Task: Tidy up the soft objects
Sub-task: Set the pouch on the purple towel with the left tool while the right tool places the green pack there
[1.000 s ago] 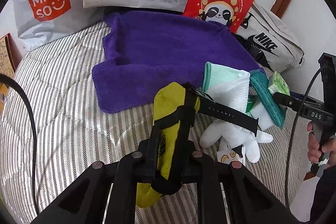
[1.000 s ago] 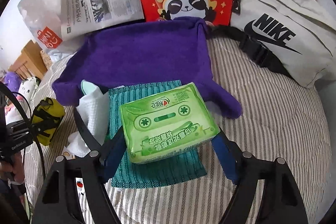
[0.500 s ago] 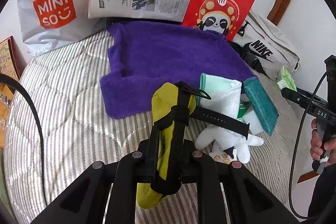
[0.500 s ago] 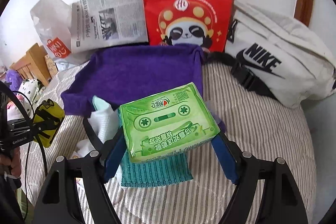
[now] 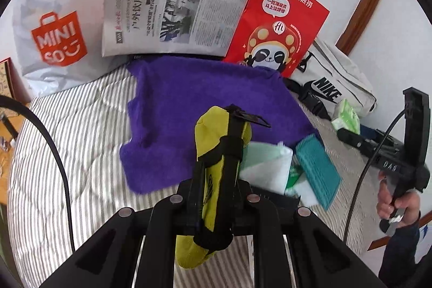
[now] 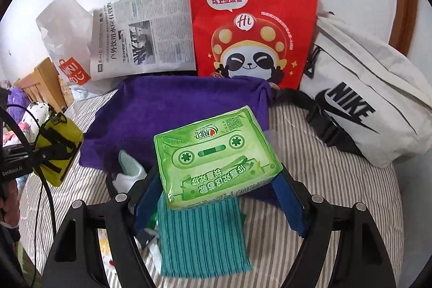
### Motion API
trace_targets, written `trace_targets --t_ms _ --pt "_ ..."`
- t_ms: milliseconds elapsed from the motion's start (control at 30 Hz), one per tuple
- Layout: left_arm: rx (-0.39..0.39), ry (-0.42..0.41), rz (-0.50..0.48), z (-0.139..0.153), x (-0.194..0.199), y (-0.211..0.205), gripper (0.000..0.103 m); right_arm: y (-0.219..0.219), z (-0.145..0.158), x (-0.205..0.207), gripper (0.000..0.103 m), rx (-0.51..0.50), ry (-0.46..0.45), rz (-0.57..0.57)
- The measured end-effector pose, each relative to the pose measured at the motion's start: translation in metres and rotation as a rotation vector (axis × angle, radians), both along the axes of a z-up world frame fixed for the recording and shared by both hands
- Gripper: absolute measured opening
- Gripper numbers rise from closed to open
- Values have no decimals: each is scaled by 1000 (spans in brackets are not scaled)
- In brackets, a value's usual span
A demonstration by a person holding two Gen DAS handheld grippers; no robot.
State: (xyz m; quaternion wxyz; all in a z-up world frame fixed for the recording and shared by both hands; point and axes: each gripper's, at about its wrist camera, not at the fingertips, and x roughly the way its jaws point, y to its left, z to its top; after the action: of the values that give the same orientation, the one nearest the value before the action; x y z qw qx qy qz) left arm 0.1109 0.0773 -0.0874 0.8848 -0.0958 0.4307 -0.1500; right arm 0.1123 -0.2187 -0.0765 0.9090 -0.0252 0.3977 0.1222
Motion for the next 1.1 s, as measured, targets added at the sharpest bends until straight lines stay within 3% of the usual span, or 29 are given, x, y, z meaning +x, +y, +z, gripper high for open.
trace_targets --t_ms 200,533,1100 --pt "2 24 -19 2 39 -2 14 10 -5 33 79 1 13 -13" --pt "45 73 8 -10 116 -6 14 40 -18 94 79 -94 15 -45" --pt "105 151 35 -51 188 -11 14 43 -69 178 79 -173 162 -70"
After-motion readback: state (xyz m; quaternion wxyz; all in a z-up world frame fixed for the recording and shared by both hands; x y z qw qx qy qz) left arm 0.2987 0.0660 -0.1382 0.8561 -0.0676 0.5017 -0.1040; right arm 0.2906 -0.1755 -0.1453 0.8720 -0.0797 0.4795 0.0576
